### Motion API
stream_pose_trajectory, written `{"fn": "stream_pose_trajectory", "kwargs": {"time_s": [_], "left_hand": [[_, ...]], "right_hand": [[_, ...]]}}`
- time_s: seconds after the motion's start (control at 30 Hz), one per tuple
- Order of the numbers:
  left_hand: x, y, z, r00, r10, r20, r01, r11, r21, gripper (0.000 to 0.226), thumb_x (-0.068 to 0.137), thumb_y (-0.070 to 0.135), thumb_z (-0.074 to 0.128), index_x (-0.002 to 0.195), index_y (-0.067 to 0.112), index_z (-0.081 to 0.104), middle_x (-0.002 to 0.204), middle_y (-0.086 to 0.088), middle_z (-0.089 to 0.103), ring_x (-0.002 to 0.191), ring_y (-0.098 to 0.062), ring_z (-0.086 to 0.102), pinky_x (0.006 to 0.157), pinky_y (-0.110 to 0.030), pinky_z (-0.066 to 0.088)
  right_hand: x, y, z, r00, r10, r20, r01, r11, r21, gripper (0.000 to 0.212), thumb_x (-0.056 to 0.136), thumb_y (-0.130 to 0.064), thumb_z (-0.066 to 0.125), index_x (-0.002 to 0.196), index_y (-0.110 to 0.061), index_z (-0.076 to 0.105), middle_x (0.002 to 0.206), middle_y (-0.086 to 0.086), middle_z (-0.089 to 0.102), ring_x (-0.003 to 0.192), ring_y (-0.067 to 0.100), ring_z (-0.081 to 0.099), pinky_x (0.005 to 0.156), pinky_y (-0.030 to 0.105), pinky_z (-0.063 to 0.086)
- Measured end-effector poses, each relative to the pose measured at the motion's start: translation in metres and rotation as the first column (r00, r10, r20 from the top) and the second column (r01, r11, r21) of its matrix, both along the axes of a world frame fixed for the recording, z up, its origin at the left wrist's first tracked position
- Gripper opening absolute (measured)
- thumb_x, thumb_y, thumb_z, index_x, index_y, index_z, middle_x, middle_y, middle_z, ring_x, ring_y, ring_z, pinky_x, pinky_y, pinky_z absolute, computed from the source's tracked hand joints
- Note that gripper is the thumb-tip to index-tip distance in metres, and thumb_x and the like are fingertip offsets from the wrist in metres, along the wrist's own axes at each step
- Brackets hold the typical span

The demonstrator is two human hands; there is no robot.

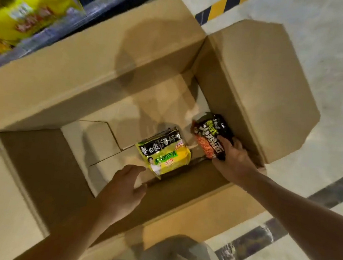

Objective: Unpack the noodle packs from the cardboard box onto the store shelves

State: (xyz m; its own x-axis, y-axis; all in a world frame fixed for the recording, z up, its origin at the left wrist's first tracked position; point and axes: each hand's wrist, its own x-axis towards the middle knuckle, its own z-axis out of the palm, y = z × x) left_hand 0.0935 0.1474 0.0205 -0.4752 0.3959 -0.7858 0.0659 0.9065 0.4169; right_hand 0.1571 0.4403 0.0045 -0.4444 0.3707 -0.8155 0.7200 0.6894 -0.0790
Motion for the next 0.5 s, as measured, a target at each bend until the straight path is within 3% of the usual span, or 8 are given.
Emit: {"fn": "stream_pose_trajectory", "kwargs": {"time_s": [0.13, 0.3, 0.43, 0.5], "left_hand": [[0.008, -0.012, -0.018, 0.999, 0.023, 0.047, -0.023, 1.0, -0.001, 0.041, 0.099, 0.033, 0.051, 0.139, 0.025, 0.046, 0.142, 0.012, 0.04, 0.129, -0.009, 0.039, 0.09, -0.014, 0.032], [0.014, -0.018, -0.028, 0.993, 0.081, 0.084, -0.08, 0.997, -0.02, 0.045, 0.099, 0.034, 0.051, 0.142, 0.024, 0.045, 0.141, 0.013, 0.041, 0.13, -0.009, 0.038, 0.097, -0.016, 0.031], [0.01, -0.019, -0.041, 0.989, 0.116, 0.097, -0.114, 0.993, -0.026, 0.047, 0.098, 0.034, 0.053, 0.143, 0.024, 0.044, 0.141, 0.009, 0.043, 0.131, -0.01, 0.04, 0.101, -0.018, 0.032], [0.007, -0.014, -0.054, 0.961, 0.237, 0.14, -0.23, 0.971, -0.06, 0.046, 0.097, 0.03, 0.057, 0.142, 0.024, 0.046, 0.14, 0.006, 0.046, 0.13, -0.013, 0.043, 0.103, -0.023, 0.036]], "right_hand": [[0.0, -0.014, -0.025, 0.999, 0.038, -0.001, -0.038, 0.996, 0.085, 0.066, 0.091, -0.046, 0.058, 0.15, -0.029, 0.033, 0.147, 0.026, 0.028, 0.129, 0.046, 0.032, 0.105, 0.047, 0.037], [0.003, -0.015, -0.034, 0.999, 0.04, 0.029, -0.041, 0.997, 0.07, 0.056, 0.088, -0.055, 0.06, 0.139, -0.033, 0.052, 0.135, 0.022, 0.044, 0.125, 0.041, 0.036, 0.106, 0.043, 0.034], [-0.001, -0.013, -0.035, 0.994, 0.045, 0.099, -0.04, 0.998, -0.049, 0.057, 0.089, -0.046, 0.063, 0.143, -0.033, 0.049, 0.141, 0.015, 0.037, 0.131, 0.037, 0.035, 0.11, 0.042, 0.034], [-0.002, -0.011, -0.038, 0.995, -0.005, 0.096, 0.016, 0.993, -0.118, 0.058, 0.09, -0.043, 0.065, 0.144, -0.031, 0.049, 0.14, 0.012, 0.036, 0.128, 0.035, 0.042, 0.11, 0.04, 0.038]]}}
